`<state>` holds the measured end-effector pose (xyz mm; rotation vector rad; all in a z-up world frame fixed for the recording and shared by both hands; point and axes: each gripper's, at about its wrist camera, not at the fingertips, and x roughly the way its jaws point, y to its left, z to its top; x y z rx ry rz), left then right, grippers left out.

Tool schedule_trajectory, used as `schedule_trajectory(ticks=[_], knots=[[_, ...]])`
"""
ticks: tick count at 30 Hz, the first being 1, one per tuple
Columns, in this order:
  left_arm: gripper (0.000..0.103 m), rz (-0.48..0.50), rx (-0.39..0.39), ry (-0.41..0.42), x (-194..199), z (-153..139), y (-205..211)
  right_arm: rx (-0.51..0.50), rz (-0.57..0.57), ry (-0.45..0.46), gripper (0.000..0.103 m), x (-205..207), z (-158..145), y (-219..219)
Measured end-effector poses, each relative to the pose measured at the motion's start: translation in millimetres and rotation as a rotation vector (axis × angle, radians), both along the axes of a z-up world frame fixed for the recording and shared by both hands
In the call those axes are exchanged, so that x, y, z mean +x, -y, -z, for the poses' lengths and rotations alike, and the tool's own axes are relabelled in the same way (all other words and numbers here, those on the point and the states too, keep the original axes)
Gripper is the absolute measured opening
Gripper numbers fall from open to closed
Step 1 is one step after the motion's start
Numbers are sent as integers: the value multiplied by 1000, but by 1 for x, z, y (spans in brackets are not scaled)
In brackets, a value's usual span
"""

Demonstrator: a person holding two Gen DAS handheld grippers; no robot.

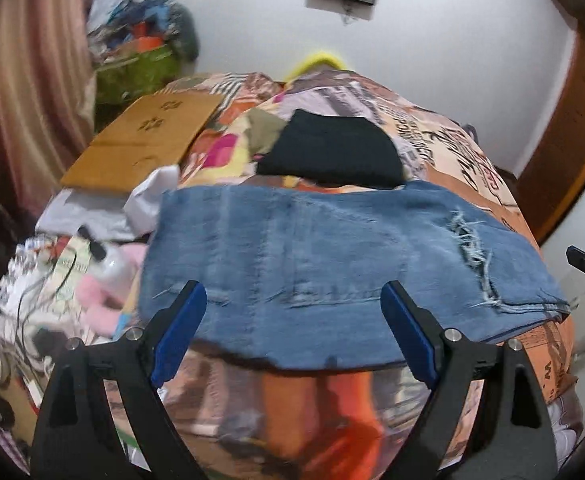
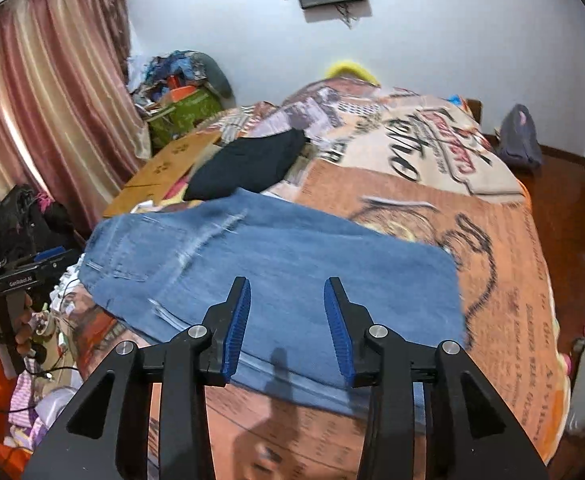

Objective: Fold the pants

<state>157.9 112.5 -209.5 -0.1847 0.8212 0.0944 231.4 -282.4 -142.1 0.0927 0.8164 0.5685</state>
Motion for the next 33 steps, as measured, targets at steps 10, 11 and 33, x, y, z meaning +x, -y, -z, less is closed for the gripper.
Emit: schedule_trajectory(ticks=[10,11,33], knots=[[84,-59,-156,-97,-17,51,-37,-33,-115,-2,37,3,9,-72],[83,-59,-178,-103,-17,56,-38,-39,-129,-3,37,4,10,-79],[80,-173,-415,-138,28,117,-62,-206,-261,-55,37,16,52,-139]])
